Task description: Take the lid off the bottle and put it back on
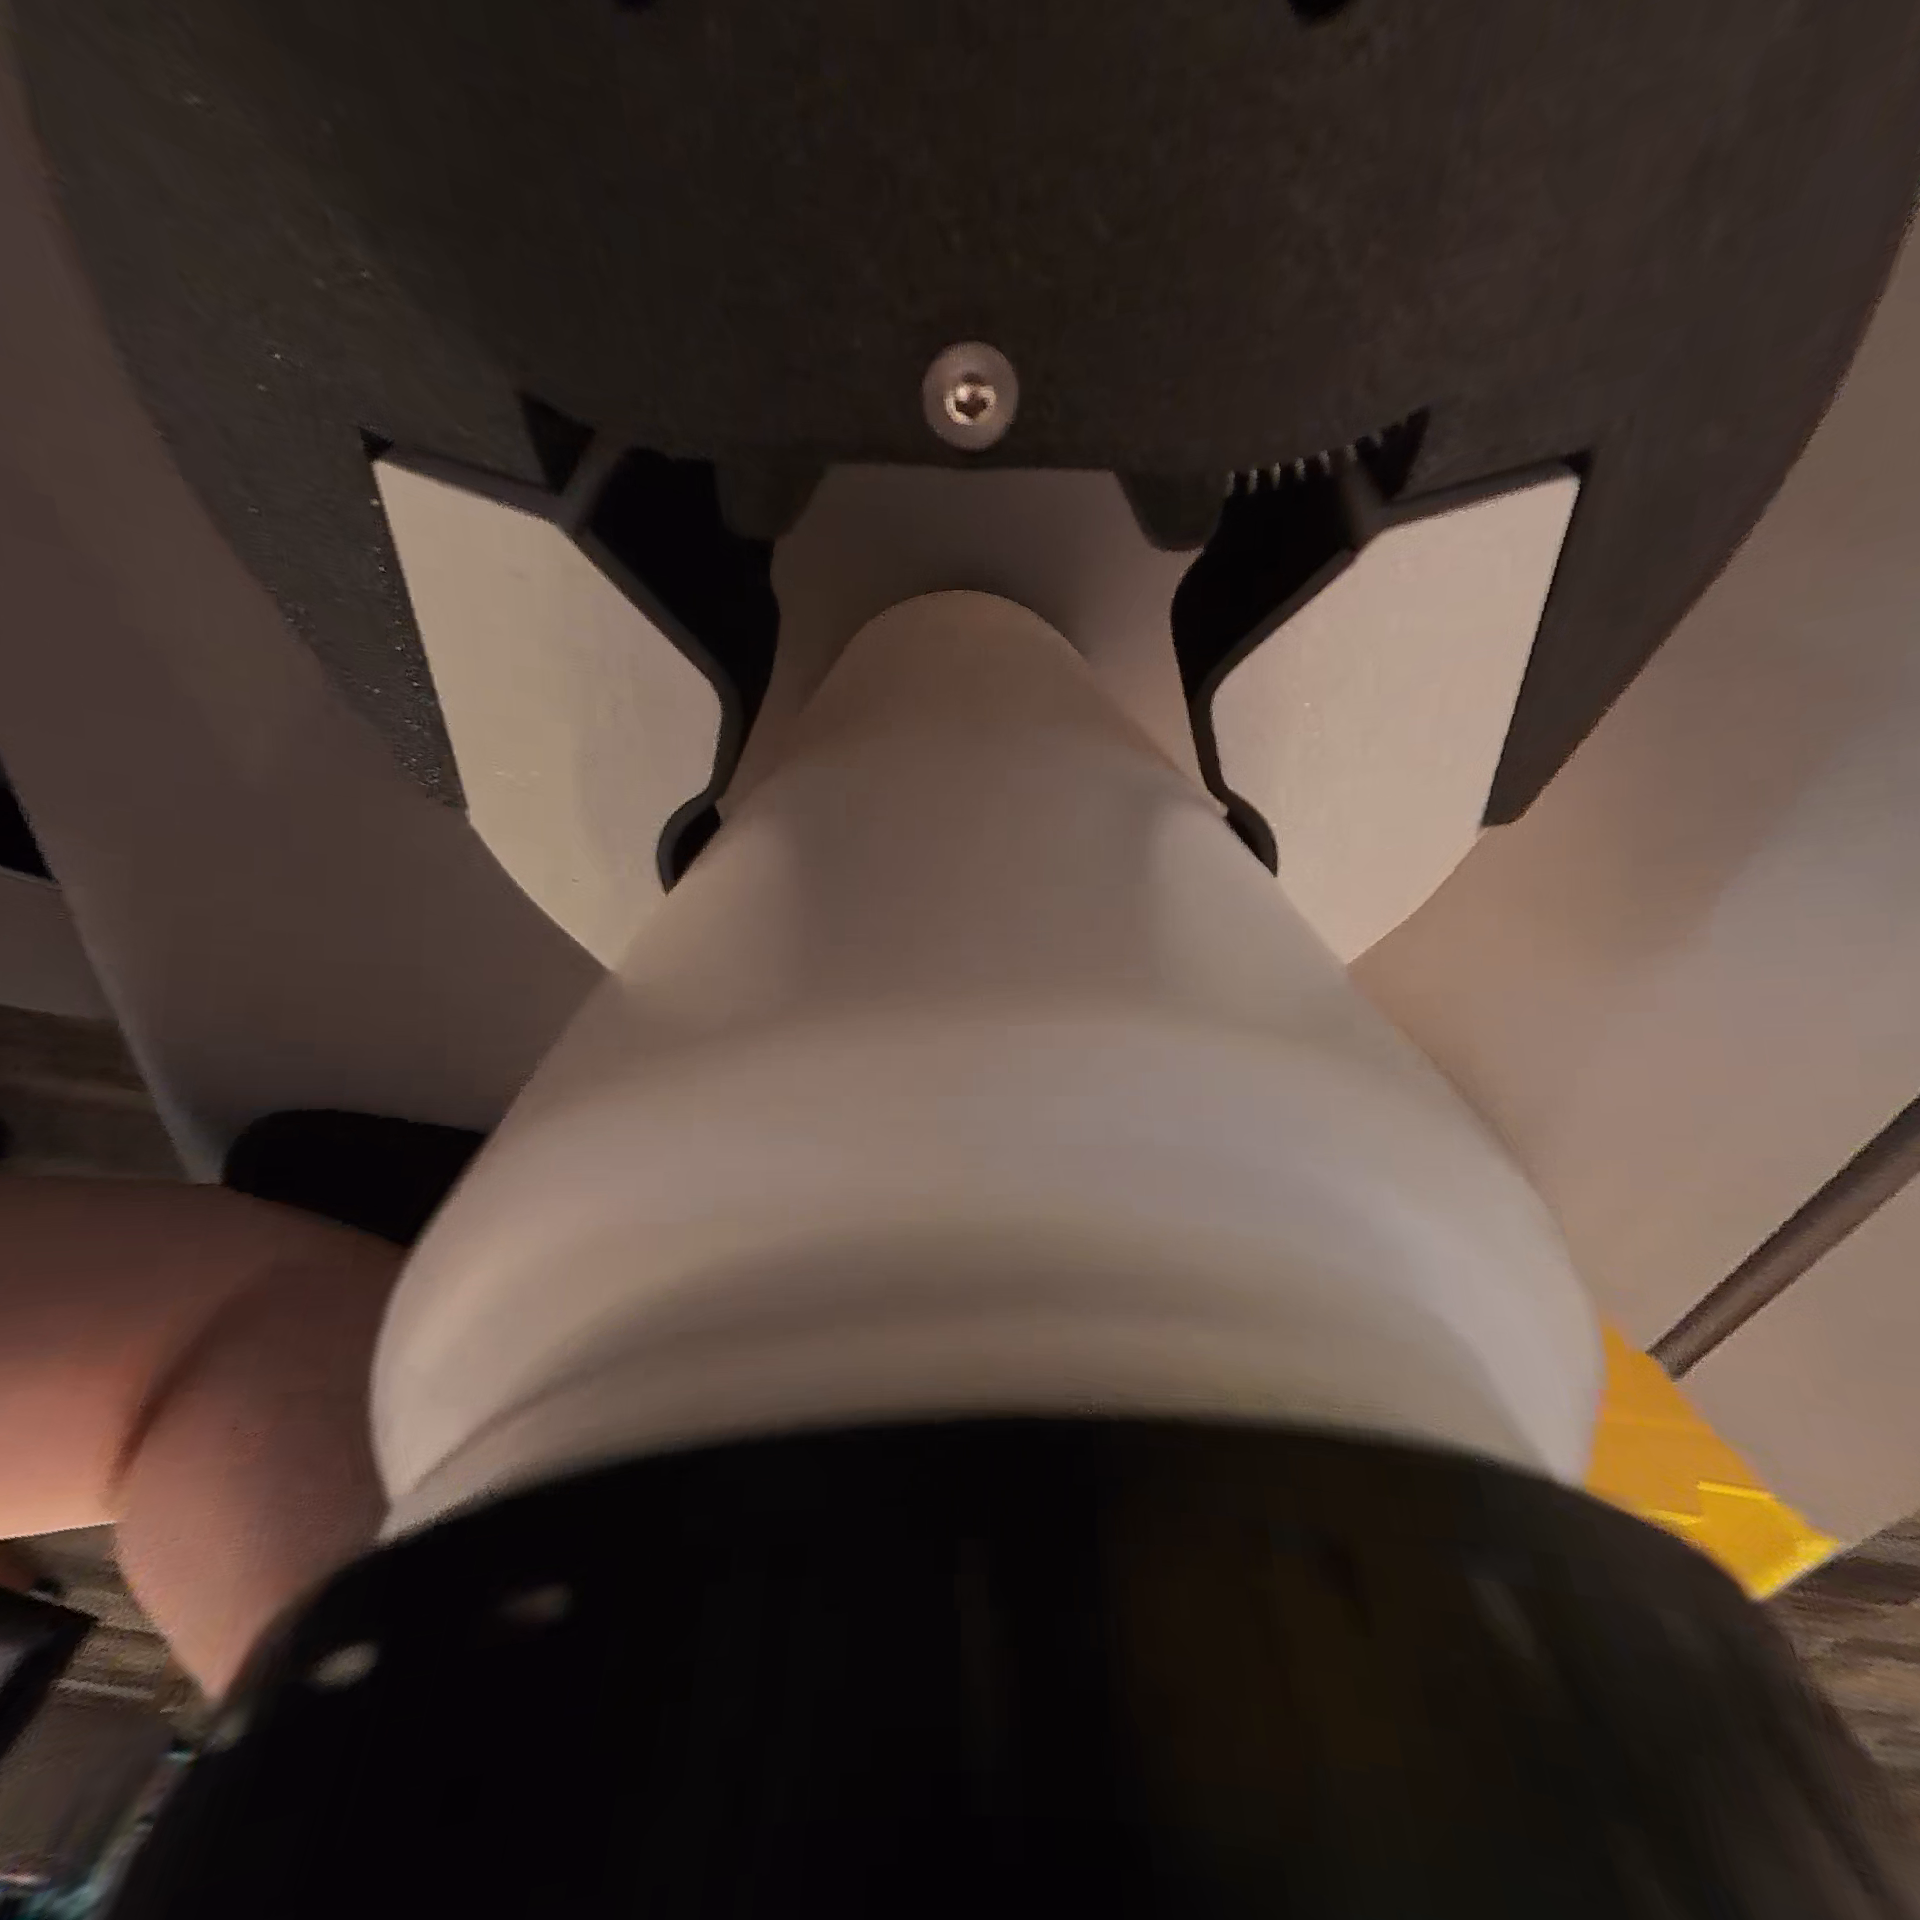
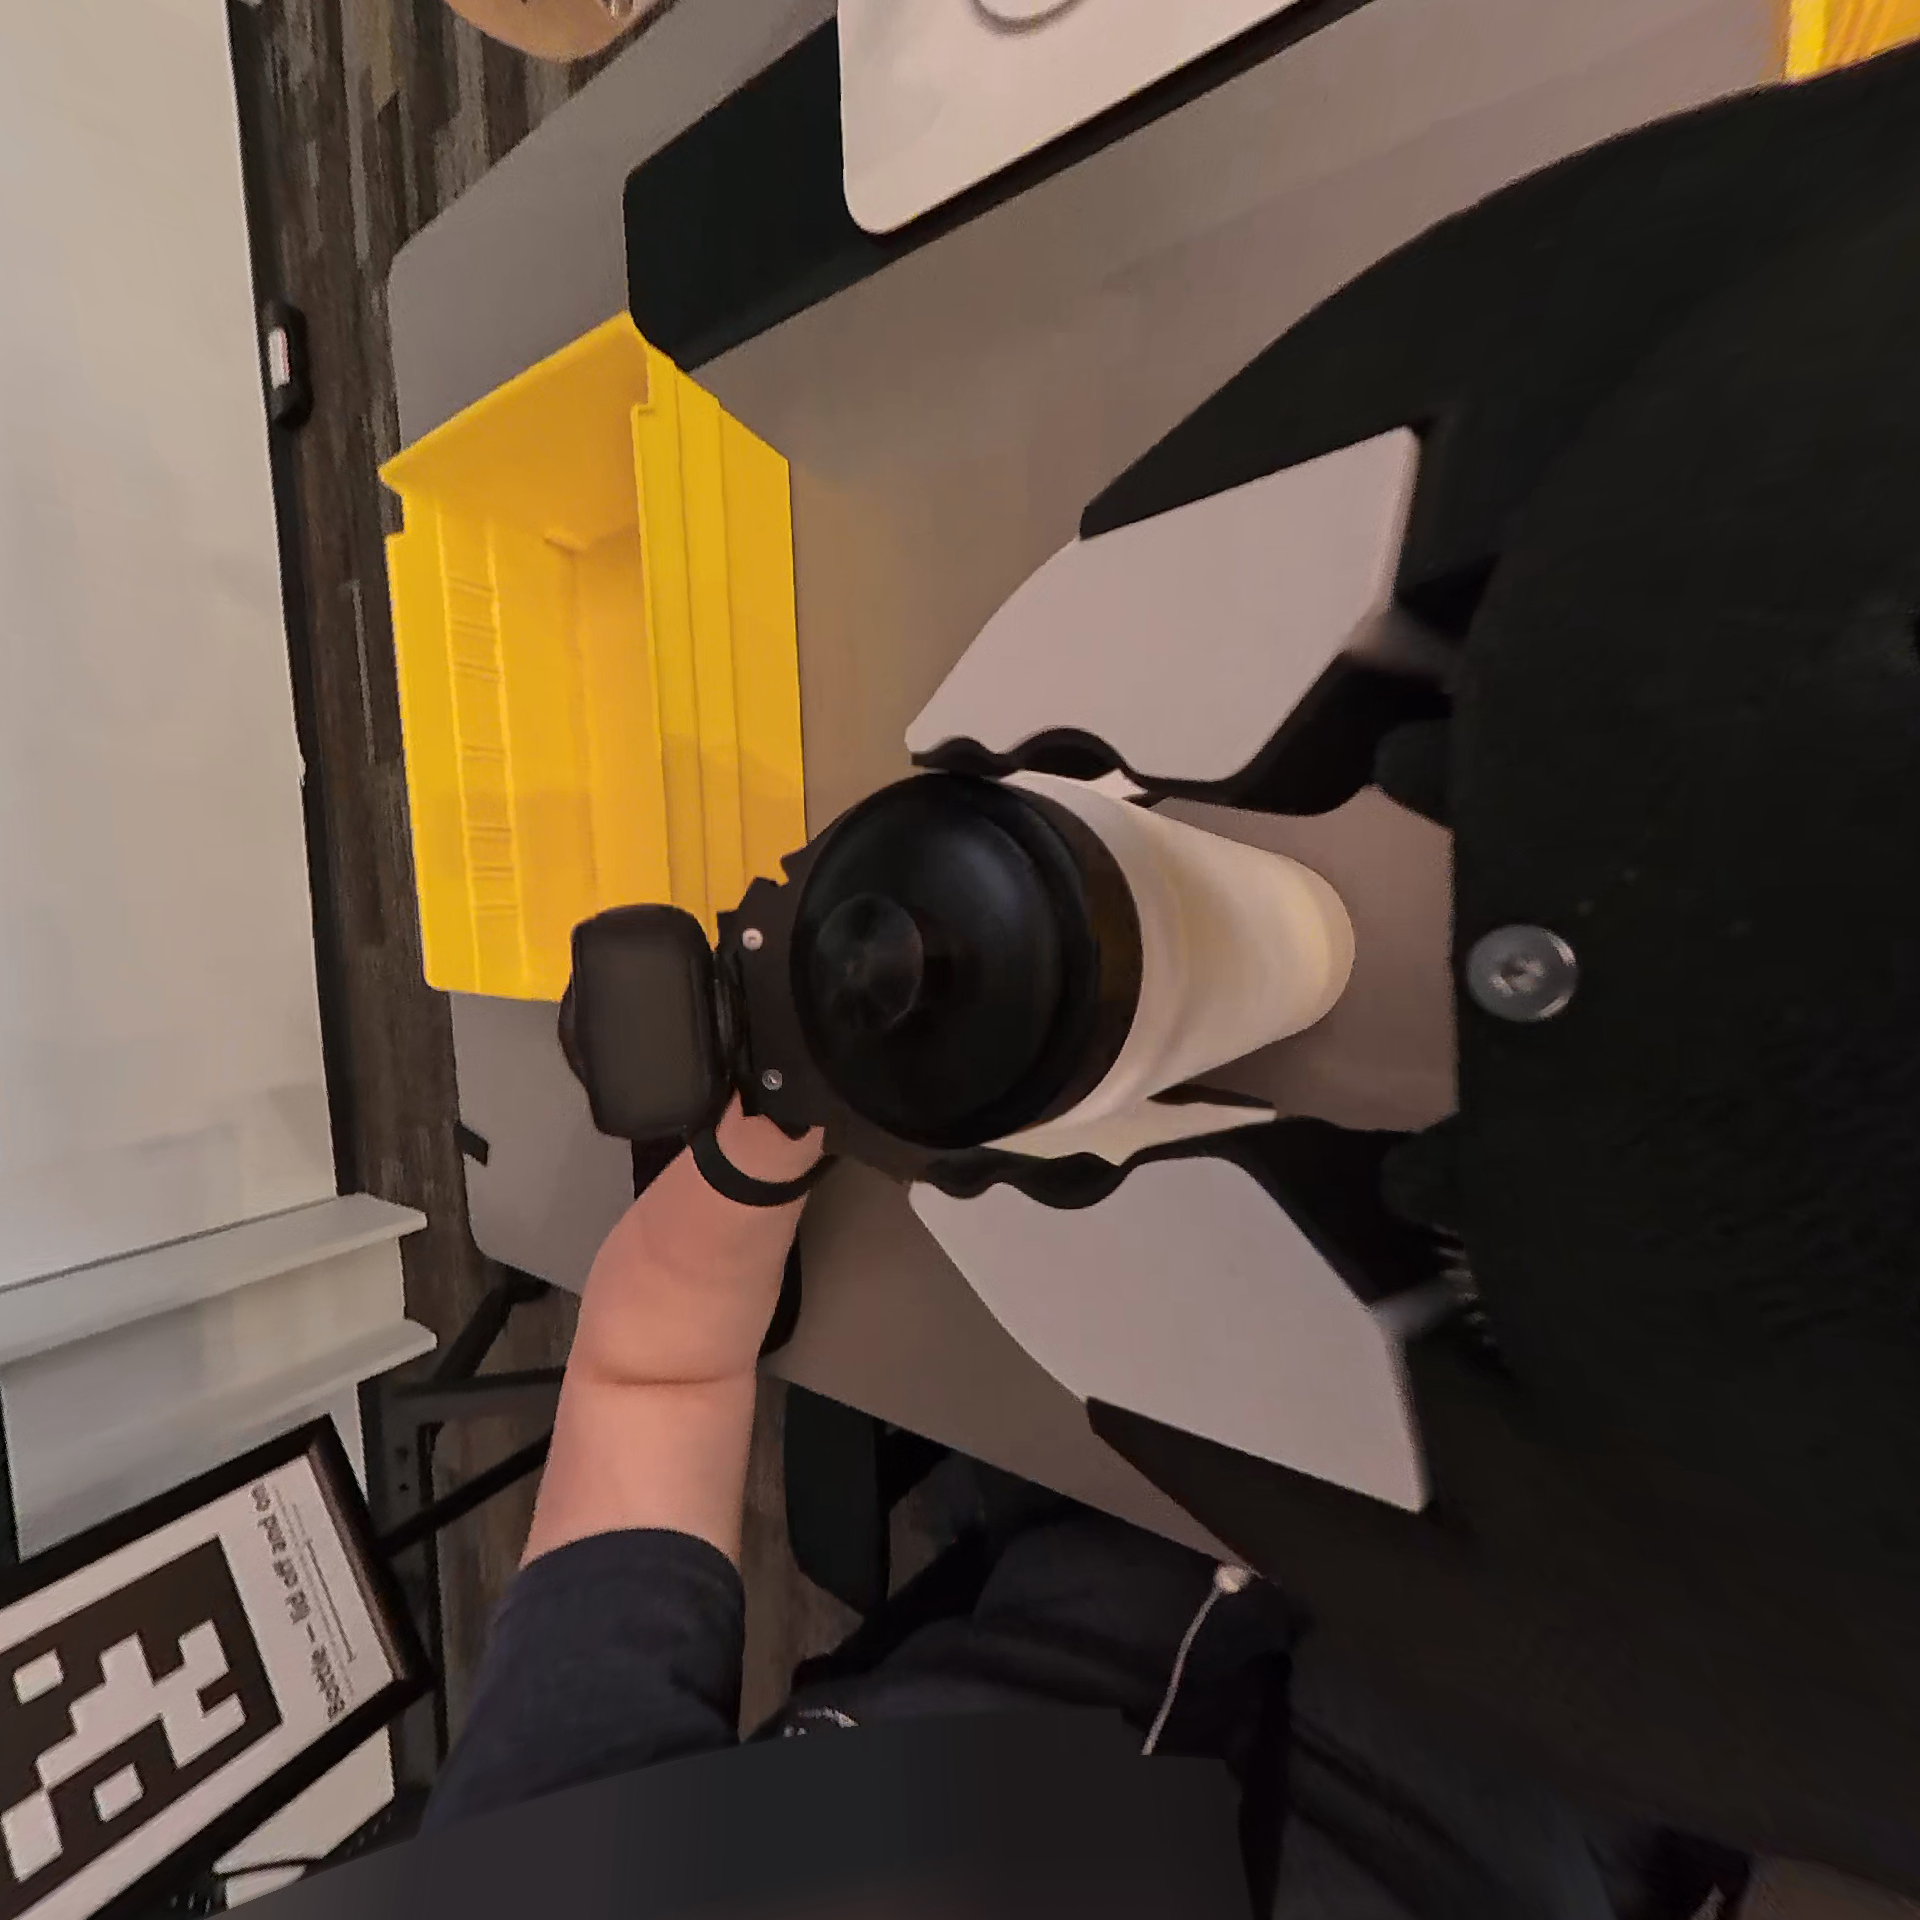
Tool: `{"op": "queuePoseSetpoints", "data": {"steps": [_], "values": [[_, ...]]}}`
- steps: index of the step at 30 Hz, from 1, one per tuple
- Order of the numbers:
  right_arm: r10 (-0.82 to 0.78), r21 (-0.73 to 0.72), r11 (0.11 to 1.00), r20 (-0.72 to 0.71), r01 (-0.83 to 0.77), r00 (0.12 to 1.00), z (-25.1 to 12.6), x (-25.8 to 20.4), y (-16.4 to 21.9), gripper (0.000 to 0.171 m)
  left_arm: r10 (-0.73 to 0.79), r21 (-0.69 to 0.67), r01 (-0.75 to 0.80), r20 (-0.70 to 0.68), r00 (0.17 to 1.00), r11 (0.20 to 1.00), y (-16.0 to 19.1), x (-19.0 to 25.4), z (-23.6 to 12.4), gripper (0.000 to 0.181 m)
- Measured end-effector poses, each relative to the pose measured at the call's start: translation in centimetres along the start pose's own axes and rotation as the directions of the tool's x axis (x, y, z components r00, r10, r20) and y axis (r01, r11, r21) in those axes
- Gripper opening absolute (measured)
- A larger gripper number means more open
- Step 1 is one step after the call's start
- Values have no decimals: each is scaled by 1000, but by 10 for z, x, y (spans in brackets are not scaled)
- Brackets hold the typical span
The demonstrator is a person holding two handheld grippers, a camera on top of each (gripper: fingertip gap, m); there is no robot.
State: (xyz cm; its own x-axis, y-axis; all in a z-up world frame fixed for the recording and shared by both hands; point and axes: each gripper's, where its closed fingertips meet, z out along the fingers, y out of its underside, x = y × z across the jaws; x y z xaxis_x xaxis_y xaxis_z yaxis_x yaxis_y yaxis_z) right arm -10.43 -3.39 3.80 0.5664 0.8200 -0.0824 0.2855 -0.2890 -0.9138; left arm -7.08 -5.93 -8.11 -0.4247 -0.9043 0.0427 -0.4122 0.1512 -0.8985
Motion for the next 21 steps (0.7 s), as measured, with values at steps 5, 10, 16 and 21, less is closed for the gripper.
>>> {"op": "queuePoseSetpoints", "data": {"steps": [5,10,16,21], "values": [[85,86,994,-149,-72,985,-1,17,-17,77,-39,10,38,136,990,999,1,-27,-6,97],[118,28,993,-313,-115,942,5,33,-9,80,-51,25,46,212,976,999,3,-42,-10,97],[106,-15,993,-337,-118,936,11,32,-4,69,-35,107,12,214,976,994,-2,-43,-9,97],[102,-19,993,-295,-113,950,8,31,-3,69,-44,277,-20,223,974,961,-11,-42,-8,96]]}}
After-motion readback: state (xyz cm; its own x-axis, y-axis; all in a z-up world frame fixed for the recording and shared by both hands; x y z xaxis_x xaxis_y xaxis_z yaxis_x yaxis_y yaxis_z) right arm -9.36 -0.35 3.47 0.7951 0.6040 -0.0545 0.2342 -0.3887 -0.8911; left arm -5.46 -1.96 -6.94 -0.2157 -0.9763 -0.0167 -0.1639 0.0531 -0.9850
